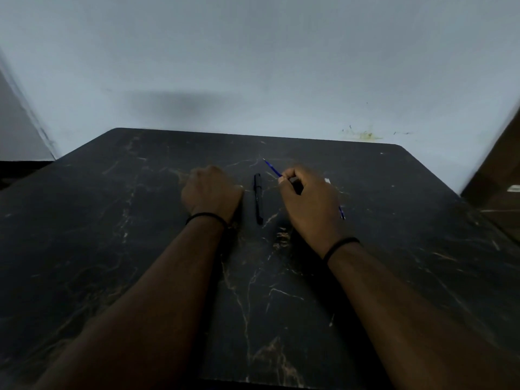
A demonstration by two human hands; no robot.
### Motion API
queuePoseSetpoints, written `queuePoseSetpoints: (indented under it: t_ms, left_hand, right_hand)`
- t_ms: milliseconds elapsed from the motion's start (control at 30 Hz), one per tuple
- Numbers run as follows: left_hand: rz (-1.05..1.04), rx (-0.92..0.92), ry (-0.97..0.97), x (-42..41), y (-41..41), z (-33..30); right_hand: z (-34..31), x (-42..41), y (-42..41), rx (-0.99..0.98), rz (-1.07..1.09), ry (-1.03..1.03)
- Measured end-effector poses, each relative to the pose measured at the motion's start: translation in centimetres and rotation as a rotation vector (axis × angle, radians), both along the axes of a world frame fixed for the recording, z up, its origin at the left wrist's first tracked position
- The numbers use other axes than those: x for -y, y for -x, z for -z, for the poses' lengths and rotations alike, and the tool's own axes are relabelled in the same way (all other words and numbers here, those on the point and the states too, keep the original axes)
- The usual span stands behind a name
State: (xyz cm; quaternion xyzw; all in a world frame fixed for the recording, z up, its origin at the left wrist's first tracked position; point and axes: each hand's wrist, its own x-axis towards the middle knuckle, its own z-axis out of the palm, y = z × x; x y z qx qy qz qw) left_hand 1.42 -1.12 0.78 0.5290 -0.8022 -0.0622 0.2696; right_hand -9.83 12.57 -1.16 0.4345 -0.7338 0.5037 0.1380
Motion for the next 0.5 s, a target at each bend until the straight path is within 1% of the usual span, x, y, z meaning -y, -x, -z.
queuePoseSetpoints:
  t_ms: [100,167,233,300,400,500]
  left_hand:
    - [-0.009,-0.062,0.047,-0.3,0.1,0.0]
    - [0.065,-0.207,0.12,-0.8,0.3,-0.2]
    - [0.231,-0.374,0.17,-1.8,0.7,-0.4]
    - [0.472,-0.468,0.174,-2.9,1.1,-0.3]
    - [0.774,-0.425,0.102,-4.3,1.5,-0.1]
    - [0.904,-0.365,0.052,-5.0,2.0,-0.1]
  right_hand:
    - [-0.2,-0.1,-0.1,0.04,-0.009,0.028]
    - [-0.5,-0.2,-0.3,0.064,-0.019,0.074]
    - [-1.0,-0.4,-0.6,0.075,-0.008,0.158]
    - [-1.4,-0.6,-0.7,0.068,0.022,0.256]
    - [-1.9,-0.8,-0.9,0.088,0.02,0.364]
    - [-2.2,-0.8,-0.9,0.129,0.0,0.376]
